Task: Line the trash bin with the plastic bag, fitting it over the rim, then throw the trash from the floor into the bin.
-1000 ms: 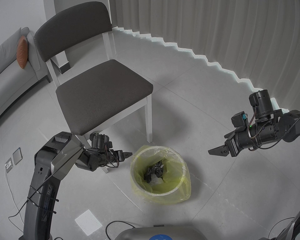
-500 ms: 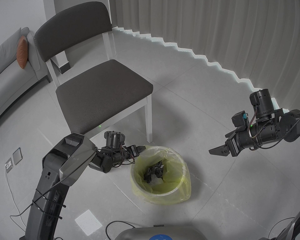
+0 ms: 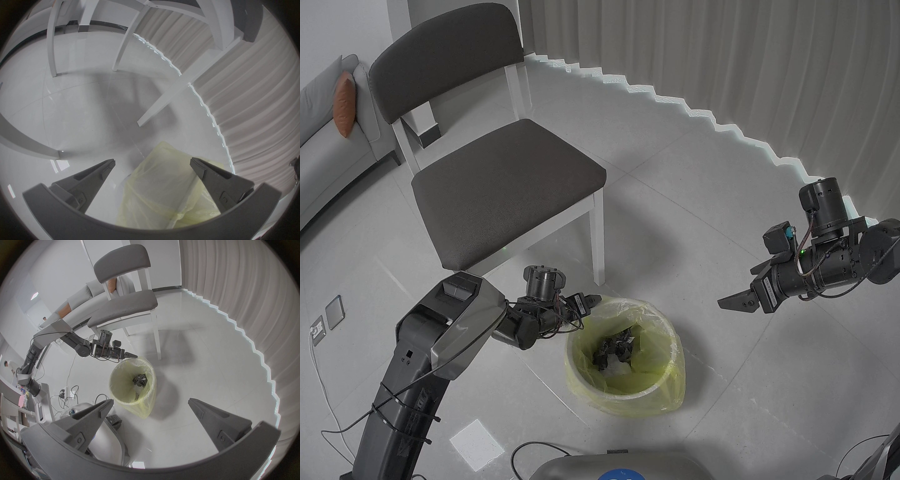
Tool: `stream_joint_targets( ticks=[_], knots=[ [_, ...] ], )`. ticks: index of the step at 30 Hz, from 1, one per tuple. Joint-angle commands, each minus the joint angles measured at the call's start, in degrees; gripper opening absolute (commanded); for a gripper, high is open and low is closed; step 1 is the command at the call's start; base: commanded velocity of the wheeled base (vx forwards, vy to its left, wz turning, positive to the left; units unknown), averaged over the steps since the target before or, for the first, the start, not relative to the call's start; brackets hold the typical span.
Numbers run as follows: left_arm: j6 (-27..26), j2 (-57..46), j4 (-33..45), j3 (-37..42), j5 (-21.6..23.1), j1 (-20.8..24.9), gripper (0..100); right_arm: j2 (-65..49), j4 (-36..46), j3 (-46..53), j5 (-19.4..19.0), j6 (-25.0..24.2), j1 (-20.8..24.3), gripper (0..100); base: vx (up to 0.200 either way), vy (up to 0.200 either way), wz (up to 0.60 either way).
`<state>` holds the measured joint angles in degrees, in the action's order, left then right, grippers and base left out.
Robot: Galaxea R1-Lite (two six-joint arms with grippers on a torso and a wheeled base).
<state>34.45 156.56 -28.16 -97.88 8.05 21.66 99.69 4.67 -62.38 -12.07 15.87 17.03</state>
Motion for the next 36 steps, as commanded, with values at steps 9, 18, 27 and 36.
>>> stream_joint_targets(
  ticks=[9,18,27,36],
  knots=[
    [0.0,-0.47,1.18,-0.3,0.48,-0.31,0,-0.03,0.16,-0.73,0.12,0.12,0.02,100,0.0,0.0,0.0],
    [-0.88,0.58,1.53,-1.26,0.48,-2.15,0,0.15,0.16,-0.73,1.17,0.3,0.11,100,0.0,0.0,0.0],
    [-1.14,-0.56,2.58,-0.3,-0.05,-3.91,0,-0.29,0.16,-0.64,1.26,0.3,0.37,100,0.0,0.0,0.0],
    [-5.27,-13.13,-2.51,13.5,-0.14,-2.5,0,-6.79,3.07,1.03,3.54,-0.32,0.99,100,0.0,0.0,0.0]
  ],
)
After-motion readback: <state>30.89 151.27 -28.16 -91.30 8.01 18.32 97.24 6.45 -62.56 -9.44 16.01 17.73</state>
